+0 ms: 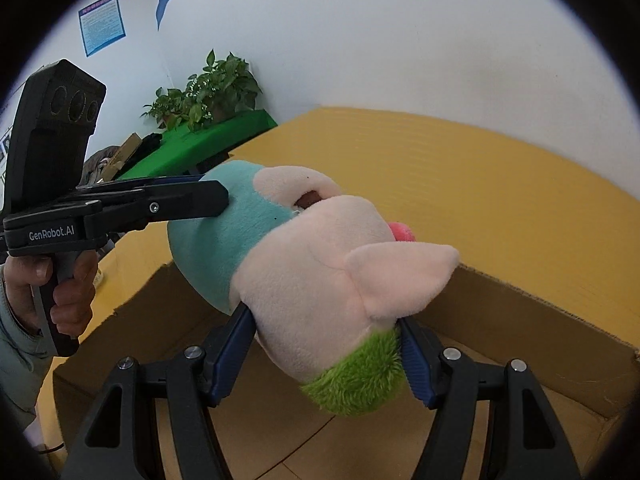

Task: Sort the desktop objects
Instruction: 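Lower the plush pig into the cardboard box and open both grippers, then move both grippers back to the black charger box on the table, then grasp the black charger box with both grippers and lift it, then carry the charger box with both grippers into the cardboard box beside the plush, then open both grippers to release the charger box inside the cardboard box, then withdraw both grippers from the box toward the black sunglasses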

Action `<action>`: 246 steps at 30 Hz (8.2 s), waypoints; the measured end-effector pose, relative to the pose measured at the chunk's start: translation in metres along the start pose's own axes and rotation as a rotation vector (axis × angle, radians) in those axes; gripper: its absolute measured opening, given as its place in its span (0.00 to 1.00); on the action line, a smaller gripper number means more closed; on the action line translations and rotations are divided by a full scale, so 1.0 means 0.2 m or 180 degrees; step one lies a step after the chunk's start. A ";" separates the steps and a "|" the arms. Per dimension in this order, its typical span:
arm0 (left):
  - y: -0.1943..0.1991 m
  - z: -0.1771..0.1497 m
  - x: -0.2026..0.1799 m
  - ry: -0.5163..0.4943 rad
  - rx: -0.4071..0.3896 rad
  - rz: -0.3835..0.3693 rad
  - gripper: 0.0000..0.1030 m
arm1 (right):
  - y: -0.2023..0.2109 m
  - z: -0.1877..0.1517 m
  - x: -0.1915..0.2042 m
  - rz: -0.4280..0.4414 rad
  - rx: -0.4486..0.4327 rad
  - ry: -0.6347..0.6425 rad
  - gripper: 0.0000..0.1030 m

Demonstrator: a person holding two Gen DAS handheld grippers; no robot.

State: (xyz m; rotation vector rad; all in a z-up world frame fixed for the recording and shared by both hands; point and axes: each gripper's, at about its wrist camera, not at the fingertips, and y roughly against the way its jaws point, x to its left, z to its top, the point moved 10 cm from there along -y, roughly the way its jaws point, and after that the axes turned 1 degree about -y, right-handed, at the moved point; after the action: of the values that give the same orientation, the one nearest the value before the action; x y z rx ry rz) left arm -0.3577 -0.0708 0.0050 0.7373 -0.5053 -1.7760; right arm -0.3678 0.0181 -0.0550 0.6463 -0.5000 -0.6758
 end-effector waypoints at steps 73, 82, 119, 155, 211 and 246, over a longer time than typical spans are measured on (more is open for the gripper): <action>0.70 -1.08 -0.39 -0.0099 0.0212 0.0322 1.00 | 1.18 -1.14 0.14 -0.1015 -0.0379 -0.0933 0.85; 1.05 -1.05 -0.67 -0.0356 -0.0213 -0.0022 1.00 | 1.51 -1.28 0.57 -0.0218 -0.0594 -0.0472 0.85; 0.81 -1.86 -1.08 -0.0200 0.0958 -0.1024 0.62 | 1.09 -1.70 1.14 0.0441 0.0126 -0.0026 0.87; 1.15 -1.07 -1.15 -0.0318 -0.0146 -0.1007 0.50 | 1.35 -0.99 1.01 -0.0841 -0.0745 0.0990 0.73; -0.58 -0.34 -0.79 -0.0033 0.1236 -0.0316 0.45 | 0.39 -0.40 -0.35 -0.0284 0.0513 -0.0083 0.72; 0.97 -0.49 -0.89 -0.0554 -0.0995 0.0596 0.99 | 1.36 -0.69 0.27 -0.1313 -0.0673 -0.0211 0.79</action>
State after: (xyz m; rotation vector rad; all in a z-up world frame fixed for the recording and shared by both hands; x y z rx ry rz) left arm -0.1183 0.0384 0.1032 0.3097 -0.3851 -1.6987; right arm -0.1358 0.1949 0.0468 0.5315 -0.3510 -1.1269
